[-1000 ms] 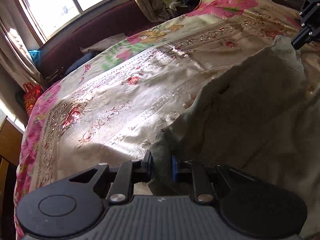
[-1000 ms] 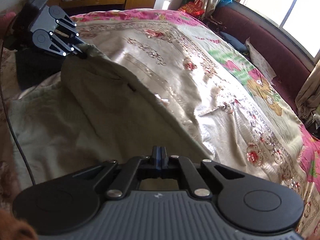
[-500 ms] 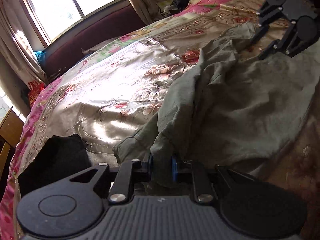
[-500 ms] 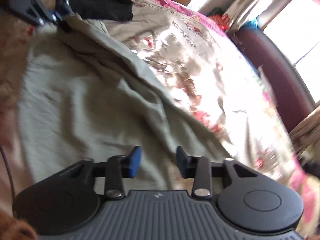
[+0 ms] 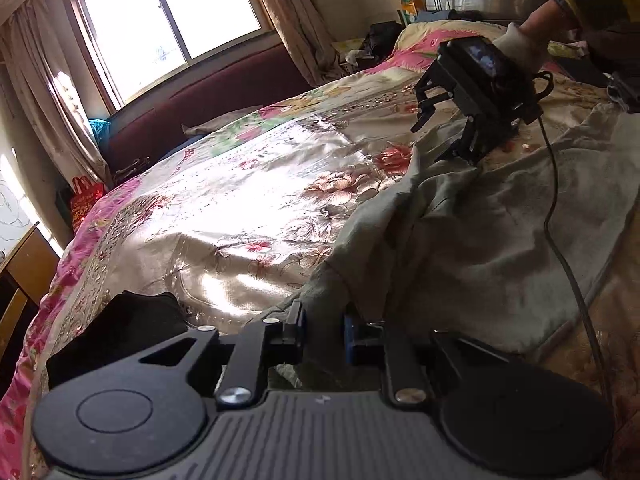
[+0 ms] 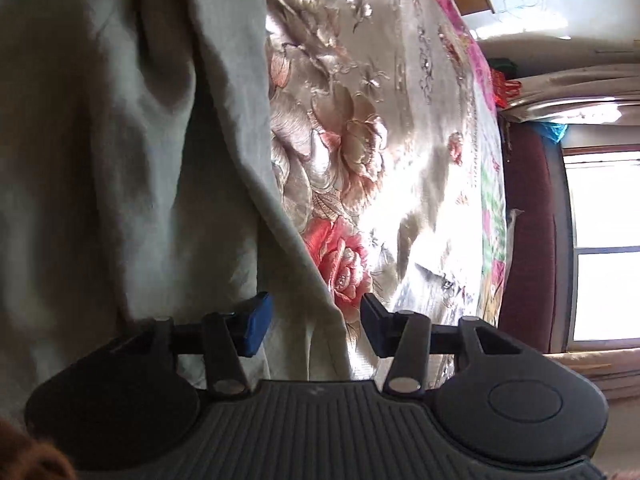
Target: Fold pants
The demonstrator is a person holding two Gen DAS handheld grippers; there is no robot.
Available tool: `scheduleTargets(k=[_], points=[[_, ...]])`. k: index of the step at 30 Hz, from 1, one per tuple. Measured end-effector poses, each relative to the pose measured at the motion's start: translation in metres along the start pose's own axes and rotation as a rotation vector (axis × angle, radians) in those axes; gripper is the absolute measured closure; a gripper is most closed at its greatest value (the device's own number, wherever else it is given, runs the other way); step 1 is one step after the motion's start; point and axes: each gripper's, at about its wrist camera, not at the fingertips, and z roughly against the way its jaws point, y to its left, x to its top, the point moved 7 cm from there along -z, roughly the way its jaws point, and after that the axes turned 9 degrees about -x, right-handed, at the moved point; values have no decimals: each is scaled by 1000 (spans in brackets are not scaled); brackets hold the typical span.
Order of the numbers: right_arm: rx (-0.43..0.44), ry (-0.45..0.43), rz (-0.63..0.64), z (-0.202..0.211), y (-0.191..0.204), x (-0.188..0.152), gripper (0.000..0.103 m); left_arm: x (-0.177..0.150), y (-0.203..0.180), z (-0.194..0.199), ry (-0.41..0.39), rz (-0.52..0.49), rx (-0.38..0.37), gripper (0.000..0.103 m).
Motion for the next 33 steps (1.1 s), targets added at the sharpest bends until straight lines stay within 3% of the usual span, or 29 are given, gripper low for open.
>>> scheduleTargets(k=[3, 5, 7, 11, 16, 19, 22, 25, 28, 31, 33], points=[[48, -7, 23, -23, -1, 5, 55, 0, 2, -3, 9, 16, -14, 69], [81, 9, 23, -35, -8, 10, 60, 0, 4, -4, 17, 17, -20, 69], [158, 70, -36, -44, -16, 12, 103, 1, 8, -6, 25, 25, -14, 69], [201, 122, -143, -31, -24, 4, 103, 3, 26, -12, 37, 63, 26, 69], [80, 154, -396, 14, -91, -26, 103, 25, 52, -23, 15, 32, 92, 69], [-62, 134, -511, 60, -140, -41, 103, 50, 65, -24, -38, -7, 145, 69], [-183, 98, -582, 125, -156, -45, 103, 70, 70, -16, -101, -40, 202, 69], [-173, 78, -641, 196, -116, -42, 103, 66, 66, -2, -130, -48, 234, 69], [-56, 83, -646, 242, -28, -29, 103, 36, 44, 11, -102, -63, 230, 69], [138, 124, -703, 245, 65, -14, 103, -8, 11, 12, -27, -67, 187, 69], [230, 153, -730, 239, 118, -5, 103, -37, -8, 8, 35, -110, 202, 69]])
